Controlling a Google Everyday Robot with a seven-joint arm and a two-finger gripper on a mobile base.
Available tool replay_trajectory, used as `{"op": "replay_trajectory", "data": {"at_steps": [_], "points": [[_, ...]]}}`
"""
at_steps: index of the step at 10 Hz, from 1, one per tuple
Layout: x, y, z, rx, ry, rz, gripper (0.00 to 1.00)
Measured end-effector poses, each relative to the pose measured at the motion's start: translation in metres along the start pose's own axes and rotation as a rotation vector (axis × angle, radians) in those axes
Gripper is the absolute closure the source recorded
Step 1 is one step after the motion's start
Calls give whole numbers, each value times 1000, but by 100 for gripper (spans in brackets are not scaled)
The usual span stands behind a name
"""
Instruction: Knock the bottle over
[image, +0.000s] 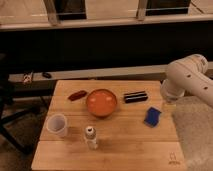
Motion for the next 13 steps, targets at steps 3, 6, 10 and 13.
{"op": "replay_trajectory", "data": {"at_steps": [3,6,10,13], "points": [[-13,4,0,10,-7,-30,20],[-40,7,-1,24,-18,-76,20],[-57,13,0,41,-25,-124,20],[-84,22,1,52,-34,-164,20]]}}
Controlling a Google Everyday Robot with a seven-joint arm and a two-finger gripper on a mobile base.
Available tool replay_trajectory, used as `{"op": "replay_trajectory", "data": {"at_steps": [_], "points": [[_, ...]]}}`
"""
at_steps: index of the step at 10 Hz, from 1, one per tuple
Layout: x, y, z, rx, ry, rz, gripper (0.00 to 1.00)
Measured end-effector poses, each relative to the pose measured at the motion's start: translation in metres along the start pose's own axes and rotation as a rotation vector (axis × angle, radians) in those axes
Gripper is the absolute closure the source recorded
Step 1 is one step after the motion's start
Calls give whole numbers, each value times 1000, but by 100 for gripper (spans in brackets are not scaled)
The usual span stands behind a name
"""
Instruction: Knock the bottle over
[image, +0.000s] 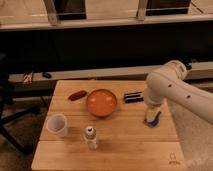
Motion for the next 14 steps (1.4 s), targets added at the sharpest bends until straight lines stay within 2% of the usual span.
{"op": "replay_trajectory", "data": {"at_steps": [3,6,8,11,12,14], "points": [[-11,5,0,5,-5,-27,20],[-39,14,5,-2,-16,-79,20],[-43,18,5,-3,-16,-94,20],[-60,33,6,-17,-26,-147,20],[-72,39,6,-25,-37,-169,20],[-77,47,6,-31,-42,-190,20]]}}
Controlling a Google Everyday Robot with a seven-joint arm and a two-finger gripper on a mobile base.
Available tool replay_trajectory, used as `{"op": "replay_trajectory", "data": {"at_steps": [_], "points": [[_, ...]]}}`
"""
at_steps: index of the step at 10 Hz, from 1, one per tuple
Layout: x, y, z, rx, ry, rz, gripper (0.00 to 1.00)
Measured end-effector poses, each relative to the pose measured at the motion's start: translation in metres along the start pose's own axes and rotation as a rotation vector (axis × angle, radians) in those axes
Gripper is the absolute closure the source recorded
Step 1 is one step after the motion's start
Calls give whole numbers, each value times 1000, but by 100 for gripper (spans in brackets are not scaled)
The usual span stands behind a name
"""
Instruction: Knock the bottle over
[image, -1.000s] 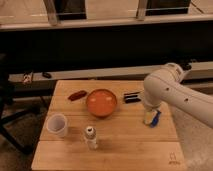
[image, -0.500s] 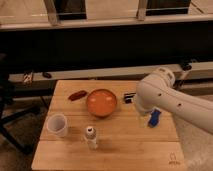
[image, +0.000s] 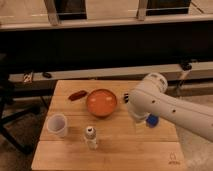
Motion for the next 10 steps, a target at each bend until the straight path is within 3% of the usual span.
{"op": "replay_trajectory", "data": {"at_steps": [2,5,8,10], "points": [[-9,5,2,-9,-9,-30,20],[-41,10,7,-30,-28,-71,20],[-43,15,7,-34,-37,-101,20],[-64,15,11,-42,-55,-131,20]]}}
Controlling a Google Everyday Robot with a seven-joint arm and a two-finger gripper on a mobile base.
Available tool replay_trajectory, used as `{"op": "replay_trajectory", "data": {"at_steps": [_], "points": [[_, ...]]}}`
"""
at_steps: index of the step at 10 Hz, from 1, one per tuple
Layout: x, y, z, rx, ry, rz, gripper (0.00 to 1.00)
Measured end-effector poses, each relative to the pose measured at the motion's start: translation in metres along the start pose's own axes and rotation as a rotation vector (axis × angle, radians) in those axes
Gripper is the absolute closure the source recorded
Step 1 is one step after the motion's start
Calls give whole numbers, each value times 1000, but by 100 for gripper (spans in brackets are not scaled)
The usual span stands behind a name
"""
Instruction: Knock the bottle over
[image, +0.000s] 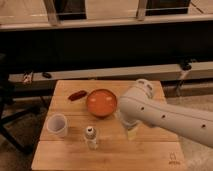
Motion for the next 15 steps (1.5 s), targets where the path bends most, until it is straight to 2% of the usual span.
{"op": "replay_trajectory", "data": {"at_steps": [2,8,9,10,12,15], "points": [[-14,-2,4,-4,-13,-23,20],[-29,-5,10,-9,-39,-69,20],[-30,-5,11,-11,-43,-81,24],[-31,-5,12,-12,-46,-86,31],[-32,-5,14,-14,-54,-93,54],[-38,-5,17,-17,-61,-113,82]]}}
